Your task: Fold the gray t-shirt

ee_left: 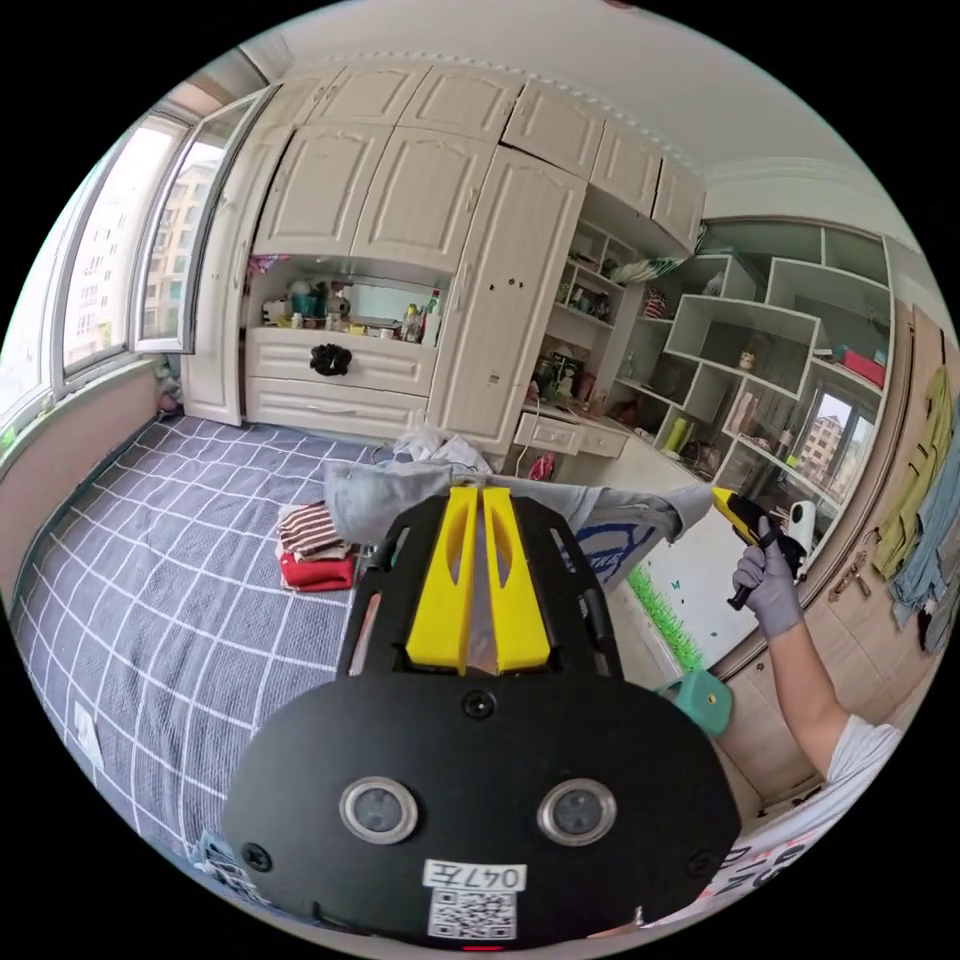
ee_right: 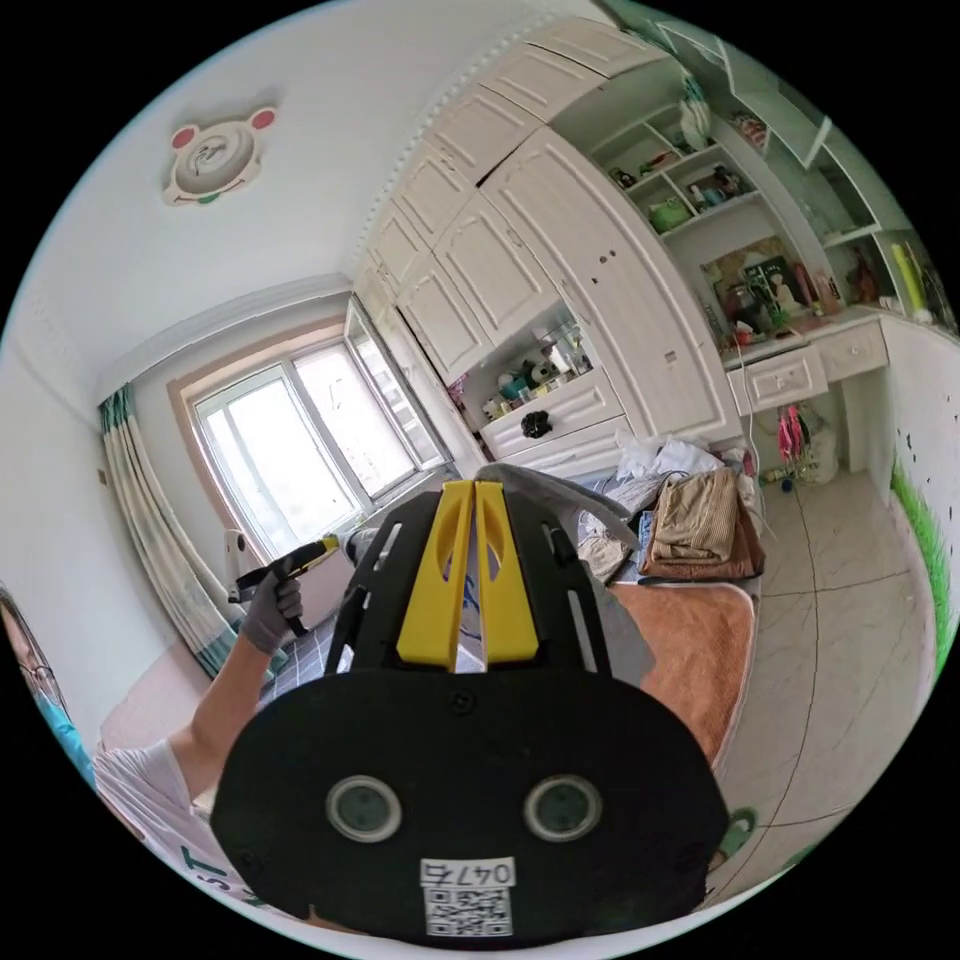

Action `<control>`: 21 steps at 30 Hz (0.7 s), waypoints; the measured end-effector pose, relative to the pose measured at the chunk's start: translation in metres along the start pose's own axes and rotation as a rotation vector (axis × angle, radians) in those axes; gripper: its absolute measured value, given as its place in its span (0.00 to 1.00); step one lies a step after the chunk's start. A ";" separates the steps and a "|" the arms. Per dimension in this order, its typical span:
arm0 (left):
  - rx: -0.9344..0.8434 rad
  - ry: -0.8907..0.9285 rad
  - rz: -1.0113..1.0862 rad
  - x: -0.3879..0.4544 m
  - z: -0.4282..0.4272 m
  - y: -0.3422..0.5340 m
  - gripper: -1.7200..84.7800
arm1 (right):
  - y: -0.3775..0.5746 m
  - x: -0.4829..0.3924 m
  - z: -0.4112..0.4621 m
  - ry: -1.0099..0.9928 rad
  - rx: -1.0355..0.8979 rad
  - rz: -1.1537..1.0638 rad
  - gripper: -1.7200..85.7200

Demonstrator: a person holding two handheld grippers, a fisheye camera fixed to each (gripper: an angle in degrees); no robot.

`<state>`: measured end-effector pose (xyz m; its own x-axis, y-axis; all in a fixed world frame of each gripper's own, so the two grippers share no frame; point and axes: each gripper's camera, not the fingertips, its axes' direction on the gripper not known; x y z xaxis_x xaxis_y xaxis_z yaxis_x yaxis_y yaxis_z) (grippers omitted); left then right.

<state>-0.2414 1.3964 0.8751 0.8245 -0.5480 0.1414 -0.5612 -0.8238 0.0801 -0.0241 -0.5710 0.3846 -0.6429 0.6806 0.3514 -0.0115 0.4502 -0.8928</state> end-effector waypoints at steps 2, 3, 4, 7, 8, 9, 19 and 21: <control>0.029 -0.040 0.031 0.015 -0.019 -0.001 0.01 | -0.006 -0.015 0.001 0.001 -0.011 -0.057 0.01; 0.045 -0.047 0.041 0.021 -0.026 0.000 0.01 | -0.006 -0.020 0.000 -0.002 -0.004 -0.076 0.01; 0.091 -0.062 0.067 0.035 -0.043 0.004 0.01 | -0.005 -0.032 -0.007 -0.015 0.021 -0.110 0.01; 0.202 -0.105 0.118 0.078 -0.094 0.024 0.01 | 0.004 -0.062 -0.034 -0.076 0.107 -0.185 0.01; 0.245 -0.123 0.142 0.098 -0.115 0.034 0.01 | 0.010 -0.074 -0.047 -0.098 0.133 -0.208 0.01; 0.267 -0.133 0.158 0.109 -0.125 0.039 0.01 | 0.013 -0.080 -0.053 -0.109 0.148 -0.219 0.01; 0.265 -0.224 0.300 0.222 -0.096 0.057 0.01 | 0.053 -0.112 -0.062 -0.126 0.212 -0.281 0.01; 0.135 -0.204 0.283 0.217 -0.035 0.049 0.01 | 0.061 -0.094 -0.034 -0.091 0.167 -0.227 0.01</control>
<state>-0.0925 1.2421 0.9439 0.6434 -0.7631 -0.0616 -0.7655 -0.6401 -0.0662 0.0616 -0.5882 0.3068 -0.6758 0.5150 0.5273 -0.2836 0.4786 -0.8310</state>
